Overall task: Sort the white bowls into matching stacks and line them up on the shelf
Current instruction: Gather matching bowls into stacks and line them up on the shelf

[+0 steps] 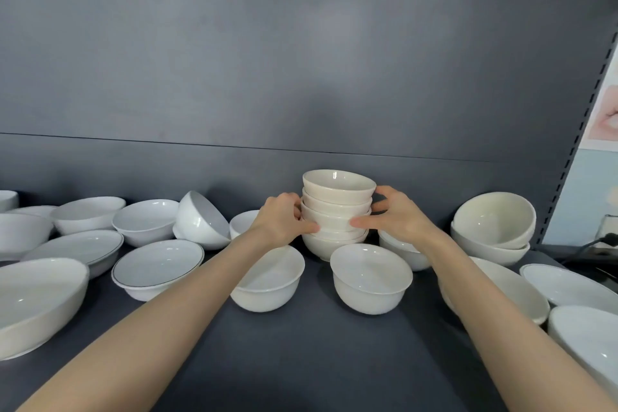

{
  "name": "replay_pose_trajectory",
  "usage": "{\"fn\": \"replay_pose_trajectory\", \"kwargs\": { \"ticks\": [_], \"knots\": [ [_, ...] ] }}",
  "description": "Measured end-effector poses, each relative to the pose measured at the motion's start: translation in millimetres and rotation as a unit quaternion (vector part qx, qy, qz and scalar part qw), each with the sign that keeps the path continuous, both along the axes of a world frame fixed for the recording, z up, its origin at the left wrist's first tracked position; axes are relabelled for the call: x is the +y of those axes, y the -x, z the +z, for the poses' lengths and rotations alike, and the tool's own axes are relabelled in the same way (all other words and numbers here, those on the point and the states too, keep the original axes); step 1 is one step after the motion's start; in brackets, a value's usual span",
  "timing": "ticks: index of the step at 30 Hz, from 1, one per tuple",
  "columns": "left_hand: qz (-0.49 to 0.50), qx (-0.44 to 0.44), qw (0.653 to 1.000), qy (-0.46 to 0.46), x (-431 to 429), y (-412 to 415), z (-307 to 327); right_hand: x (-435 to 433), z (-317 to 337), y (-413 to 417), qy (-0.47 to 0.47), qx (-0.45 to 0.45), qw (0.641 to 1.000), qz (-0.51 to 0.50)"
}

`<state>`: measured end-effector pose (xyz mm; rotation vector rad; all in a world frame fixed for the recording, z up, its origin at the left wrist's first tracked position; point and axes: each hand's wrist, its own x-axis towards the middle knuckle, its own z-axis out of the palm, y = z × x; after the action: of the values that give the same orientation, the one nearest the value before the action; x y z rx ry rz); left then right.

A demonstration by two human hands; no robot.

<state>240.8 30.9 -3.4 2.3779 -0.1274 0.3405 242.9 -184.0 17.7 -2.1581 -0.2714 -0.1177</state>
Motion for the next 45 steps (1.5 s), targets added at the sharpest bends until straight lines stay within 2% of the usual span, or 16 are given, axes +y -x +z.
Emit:
{"fn": "replay_pose_trajectory", "kwargs": {
  "ticks": [3,7,12,19,27,34,39,41,45],
  "knots": [
    [0.011,-0.027,0.997,-0.072,-1.5,14.7,7.0,-6.4,10.0,20.6,0.088,-0.028,0.995,-0.040],
    [-0.033,-0.071,0.989,-0.128,-11.9,42.8,19.3,-29.7,21.6,59.1,0.145,-0.070,0.983,-0.083],
    [-0.104,-0.102,0.986,-0.083,-42.1,84.7,16.3,-67.2,20.2,106.2,0.167,-0.076,0.973,-0.137],
    [-0.211,-0.085,0.973,-0.039,-102.3,121.1,-11.8,-123.5,11.5,150.5,0.192,-0.037,0.964,-0.182],
    [-0.221,-0.022,0.975,-0.028,-152.0,118.2,-39.4,-162.8,1.0,138.9,0.211,-0.012,0.965,-0.152],
    [-0.197,0.009,0.980,-0.018,-178.7,107.5,-48.4,-181.9,-5.2,105.0,0.239,0.047,0.967,-0.081],
    [-0.191,-0.015,0.979,0.075,-187.7,102.2,-55.3,-189.4,-5.3,91.8,0.236,0.078,0.968,-0.027],
    [-0.182,-0.027,0.978,0.094,-189.3,103.9,-54.0,-190.7,-3.2,90.7,0.219,0.070,0.973,-0.012],
    [-0.156,-0.063,0.977,0.130,-186.5,110.5,-37.1,-189.7,10.6,89.3,0.144,-0.002,0.990,-0.009]
  ]
}}
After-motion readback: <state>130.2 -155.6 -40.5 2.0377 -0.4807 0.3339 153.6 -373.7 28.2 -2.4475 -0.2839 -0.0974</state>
